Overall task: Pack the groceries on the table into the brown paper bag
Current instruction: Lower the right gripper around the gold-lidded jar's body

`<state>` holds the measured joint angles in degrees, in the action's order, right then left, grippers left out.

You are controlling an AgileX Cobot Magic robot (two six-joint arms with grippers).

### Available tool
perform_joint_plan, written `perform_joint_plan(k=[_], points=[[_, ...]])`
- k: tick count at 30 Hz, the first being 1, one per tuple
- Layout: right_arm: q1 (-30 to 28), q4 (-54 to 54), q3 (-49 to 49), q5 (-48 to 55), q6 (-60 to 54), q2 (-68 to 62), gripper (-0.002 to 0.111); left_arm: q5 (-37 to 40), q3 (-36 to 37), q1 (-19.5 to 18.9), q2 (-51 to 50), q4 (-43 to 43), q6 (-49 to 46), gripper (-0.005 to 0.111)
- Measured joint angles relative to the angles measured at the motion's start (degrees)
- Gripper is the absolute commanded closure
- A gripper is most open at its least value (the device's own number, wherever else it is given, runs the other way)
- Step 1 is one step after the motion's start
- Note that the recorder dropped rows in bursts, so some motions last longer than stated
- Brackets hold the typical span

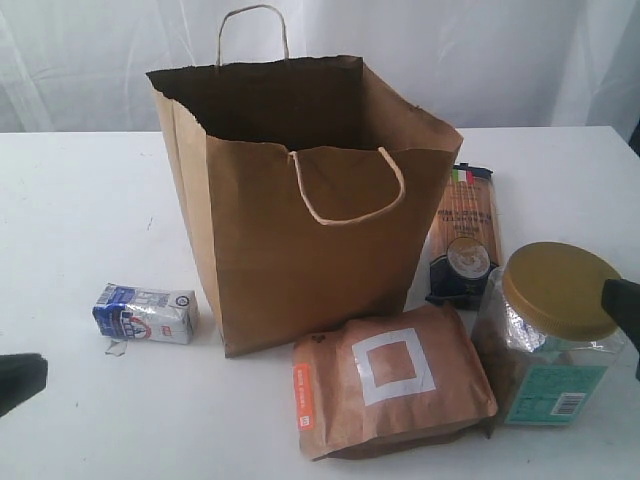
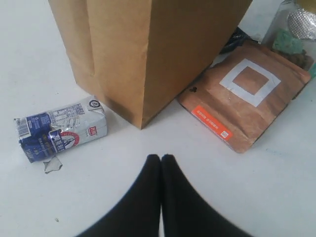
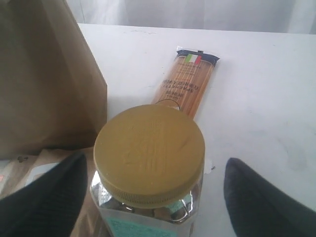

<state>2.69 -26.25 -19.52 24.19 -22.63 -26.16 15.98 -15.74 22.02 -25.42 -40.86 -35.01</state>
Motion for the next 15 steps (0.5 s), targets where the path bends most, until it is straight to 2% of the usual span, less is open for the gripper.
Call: perform_joint_plan(k=[6,9,12,14,15], points=[[0.0,0.0,0.11,-0.21,0.0,0.0,0.037,-0.13,10.09,0.0,12.96,0.0,0.0,0.107],[0.0,0.0,0.11,-0.21,0.0,0.0,0.037,0.09,14.48,0.0,14.32,0.0,0.0,0.107],[0.0,0.0,0.11,0.01,0.0,0.0,0.037,0.05,15.48,0.0,14.36,0.5,0.0,0.107],[0.0,0.0,0.11,0.01,0.0,0.0,0.037,-1.58,15.48,0.0,14.36,9.46,0.21,0.107],[0.0,0.0,0.11,0.14,0.0,0.0,0.037,-2.73,15.48,0.0,14.36,18.23,0.21,0.107]])
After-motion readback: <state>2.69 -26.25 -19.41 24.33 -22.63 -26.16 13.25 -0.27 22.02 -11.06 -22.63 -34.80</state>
